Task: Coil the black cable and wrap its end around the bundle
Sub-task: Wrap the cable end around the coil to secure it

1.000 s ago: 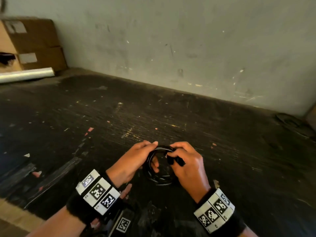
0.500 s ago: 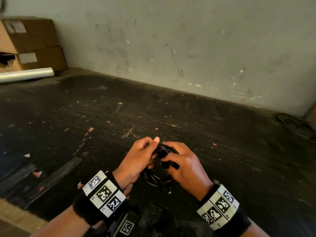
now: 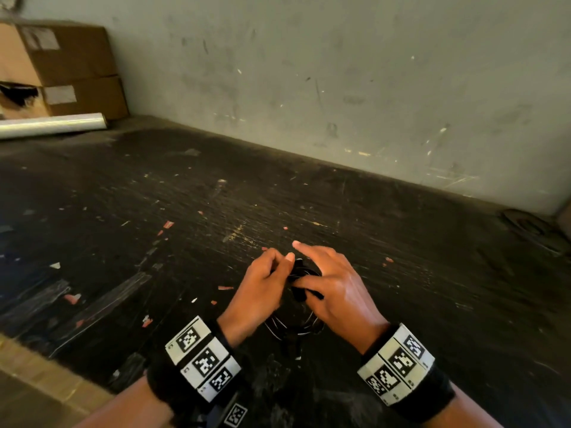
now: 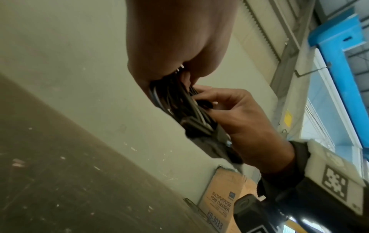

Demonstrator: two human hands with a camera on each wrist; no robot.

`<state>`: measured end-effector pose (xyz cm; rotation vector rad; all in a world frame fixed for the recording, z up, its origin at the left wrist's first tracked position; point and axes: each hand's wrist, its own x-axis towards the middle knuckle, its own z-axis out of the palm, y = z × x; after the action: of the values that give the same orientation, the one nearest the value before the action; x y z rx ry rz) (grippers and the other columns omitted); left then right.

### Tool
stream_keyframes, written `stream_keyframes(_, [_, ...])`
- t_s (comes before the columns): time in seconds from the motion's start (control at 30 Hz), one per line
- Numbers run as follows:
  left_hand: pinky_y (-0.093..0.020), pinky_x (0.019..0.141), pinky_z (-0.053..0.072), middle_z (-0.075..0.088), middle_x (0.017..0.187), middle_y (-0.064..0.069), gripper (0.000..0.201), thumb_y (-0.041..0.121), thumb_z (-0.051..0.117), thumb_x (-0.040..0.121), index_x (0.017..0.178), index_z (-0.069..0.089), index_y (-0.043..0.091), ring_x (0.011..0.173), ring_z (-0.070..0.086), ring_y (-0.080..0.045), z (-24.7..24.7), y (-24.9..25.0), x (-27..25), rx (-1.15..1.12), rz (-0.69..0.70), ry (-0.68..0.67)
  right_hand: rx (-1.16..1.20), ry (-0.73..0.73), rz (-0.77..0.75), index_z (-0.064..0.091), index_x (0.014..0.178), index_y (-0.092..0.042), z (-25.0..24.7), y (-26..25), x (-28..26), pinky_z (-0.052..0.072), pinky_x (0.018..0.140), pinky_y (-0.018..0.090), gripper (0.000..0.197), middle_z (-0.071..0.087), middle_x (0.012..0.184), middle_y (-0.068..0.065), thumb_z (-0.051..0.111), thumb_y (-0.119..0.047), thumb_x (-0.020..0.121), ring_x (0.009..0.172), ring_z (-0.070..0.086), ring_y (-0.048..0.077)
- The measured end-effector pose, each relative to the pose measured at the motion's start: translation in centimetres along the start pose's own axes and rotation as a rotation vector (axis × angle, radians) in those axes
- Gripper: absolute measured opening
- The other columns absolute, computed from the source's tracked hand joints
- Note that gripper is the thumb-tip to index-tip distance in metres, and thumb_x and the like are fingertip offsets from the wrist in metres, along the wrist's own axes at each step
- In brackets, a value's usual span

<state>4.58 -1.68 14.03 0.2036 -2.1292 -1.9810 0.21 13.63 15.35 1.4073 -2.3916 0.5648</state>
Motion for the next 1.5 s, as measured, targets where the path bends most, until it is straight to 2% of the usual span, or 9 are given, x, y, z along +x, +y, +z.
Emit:
stream_keyframes(0.1, [-0.026,0.043,0.038,0.051,0.056,0.002,0.022,0.032,0.055,0.092,0.082,0.053,0.012,0.044,0.045,-0.007,0.2,0.3,-0.3,-0.082,-0.045,0.017,0.077,0.018,0.007,0.072,0.097,-0.014,0.1,0.1,-0.3,0.053,0.091,0.039,0.021,0.061,0.126,0.008,0.057,-0.012,0.083,0.115,0.058,0.020])
stream_keyframes(0.27, [-0.024,0.045,0.045,0.061,0.066,-0.004,0.028,0.031,0.066,0.086,0.098,0.057,0.007,0.043,0.053,-0.008,0.7,0.1,-0.3,-0.152,-0.133,0.119,0.085,0.089,0.015,0.070,0.099,-0.013,0.3,-0.3,-1.0,0.056,0.087,0.035,0.022,0.064,0.118,0.008,0.054,-0.011,0.083,0.110,0.060,0.019])
stream_keyframes(0.43, [-0.020,0.047,0.043,0.058,0.055,0.005,0.030,0.032,0.059,0.090,0.086,0.072,0.006,0.045,0.047,-0.003,0.7,0.3,-0.3,-0.153,-0.165,-0.063,0.064,0.094,0.025,0.069,0.102,-0.013,0.0,-0.1,-1.6,0.054,0.090,0.033,0.023,0.062,0.121,0.007,0.057,-0.008,0.084,0.113,0.058,0.017])
stream_keyframes(0.7, [-0.019,0.047,0.044,0.059,0.059,0.001,0.023,0.021,0.062,0.089,0.087,0.068,-0.001,0.047,0.048,-0.005,1.9,0.0,-0.5,-0.240,-0.121,-0.056,0.079,0.145,0.051,0.072,0.103,-0.017,-1.8,0.6,-2.7,0.049,0.095,0.034,0.021,0.064,0.120,0.005,0.064,-0.021,0.084,0.114,0.056,0.014])
stream_keyframes(0.87, [-0.019,0.045,0.041,0.066,0.066,-0.006,0.017,0.018,0.060,0.090,0.080,0.062,0.004,0.044,0.045,-0.005,3.0,0.1,-1.1,-0.284,-0.083,-0.138,0.454,0.258,0.294,0.076,0.096,-0.018,-2.4,0.8,-2.7,0.047,0.091,0.017,0.018,0.064,0.115,-0.001,0.074,-0.015,0.078,0.107,0.060,0.005])
stream_keyframes(1.07, [-0.018,0.045,0.037,0.066,0.071,-0.008,0.028,0.025,0.046,0.097,0.086,0.061,0.003,0.046,0.045,-0.004,3.1,0.0,-1.4,-0.092,0.048,-0.176,0.807,0.279,0.603,0.073,0.086,-0.004,-3.0,0.3,-2.5,0.058,0.074,0.026,0.013,0.074,0.087,0.009,0.077,-0.007,0.074,0.081,0.072,0.015])
stream_keyframes(1.33, [-0.018,0.054,0.044,0.054,0.069,0.000,0.015,0.017,0.041,0.098,0.093,0.053,0.009,0.057,0.052,-0.003,2.0,-0.1,-0.7,0.288,0.327,-0.272,0.921,0.176,0.810,0.061,0.080,-0.014,-3.0,0.3,-2.3,0.057,0.073,0.029,0.023,0.069,0.076,0.005,0.079,-0.003,0.070,0.073,0.068,0.016])
stream_keyframes(1.4, [-0.019,0.054,0.045,0.054,0.070,0.001,0.015,0.017,0.041,0.098,0.093,0.053,0.010,0.058,0.053,-0.005,1.6,-0.2,-0.2,0.319,0.332,-0.343,0.992,0.139,0.862,0.059,0.088,-0.013,-2.9,0.4,-2.3,0.056,0.069,0.024,0.027,0.067,0.076,0.002,0.078,-0.002,0.071,0.073,0.067,0.013])
stream_keyframes(1.5, [-0.019,0.053,0.045,0.060,0.067,-0.001,0.016,0.024,0.043,0.098,0.095,0.056,0.014,0.055,0.054,-0.004,1.6,-1.0,0.9,0.295,0.181,-0.414,0.959,0.131,0.901,0.061,0.097,-0.013,-2.3,0.7,-2.5,0.055,0.066,0.021,0.030,0.068,0.081,0.003,0.077,-0.005,0.073,0.074,0.067,0.011])
